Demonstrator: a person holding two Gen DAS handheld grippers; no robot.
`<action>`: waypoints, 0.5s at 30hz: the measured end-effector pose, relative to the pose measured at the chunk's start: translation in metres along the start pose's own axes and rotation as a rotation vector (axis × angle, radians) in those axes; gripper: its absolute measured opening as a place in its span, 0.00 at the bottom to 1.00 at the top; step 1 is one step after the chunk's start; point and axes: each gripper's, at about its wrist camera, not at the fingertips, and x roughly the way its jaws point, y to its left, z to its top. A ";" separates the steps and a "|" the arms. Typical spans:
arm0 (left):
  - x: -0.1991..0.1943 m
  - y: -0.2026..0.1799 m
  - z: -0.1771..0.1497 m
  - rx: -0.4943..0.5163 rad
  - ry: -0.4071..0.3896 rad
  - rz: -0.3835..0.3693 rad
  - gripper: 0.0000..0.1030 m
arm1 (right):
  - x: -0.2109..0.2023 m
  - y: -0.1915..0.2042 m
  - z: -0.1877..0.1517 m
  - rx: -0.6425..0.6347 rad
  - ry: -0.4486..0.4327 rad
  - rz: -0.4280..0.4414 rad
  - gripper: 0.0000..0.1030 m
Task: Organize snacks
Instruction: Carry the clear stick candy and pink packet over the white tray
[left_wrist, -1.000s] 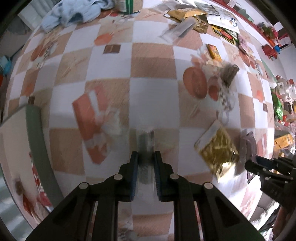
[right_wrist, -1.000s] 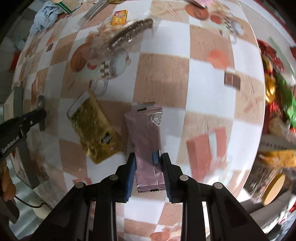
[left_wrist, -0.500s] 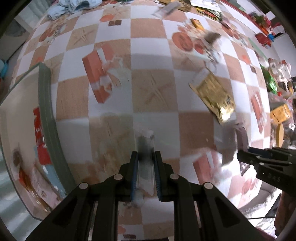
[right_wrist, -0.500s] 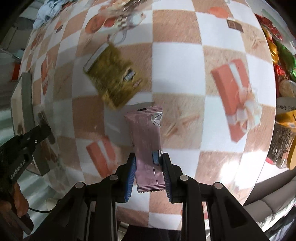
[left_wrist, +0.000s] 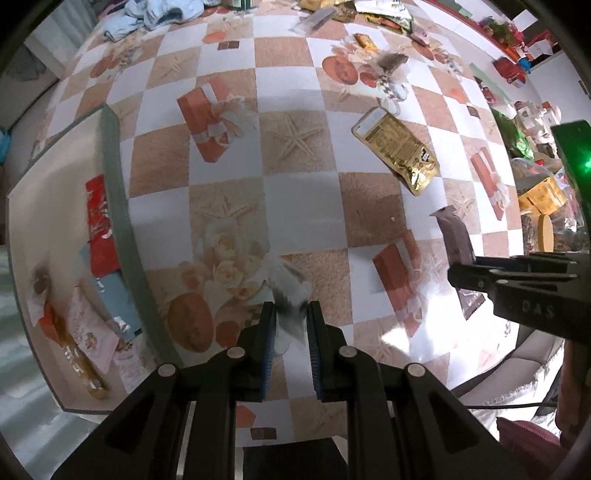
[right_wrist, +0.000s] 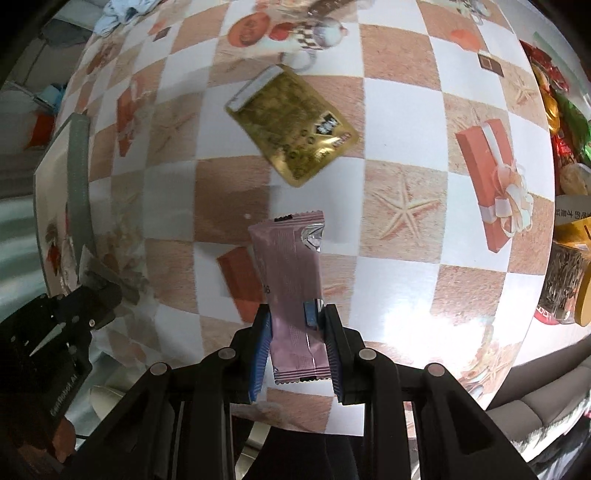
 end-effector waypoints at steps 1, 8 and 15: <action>-0.002 0.000 -0.002 0.000 -0.007 0.002 0.18 | -0.003 0.003 -0.001 -0.004 -0.003 0.000 0.29; -0.035 0.045 0.000 -0.045 -0.057 -0.005 0.18 | -0.008 0.030 -0.012 -0.044 -0.023 -0.001 0.29; -0.049 0.069 -0.011 -0.103 -0.073 -0.011 0.18 | -0.012 0.059 -0.030 -0.085 -0.043 -0.023 0.29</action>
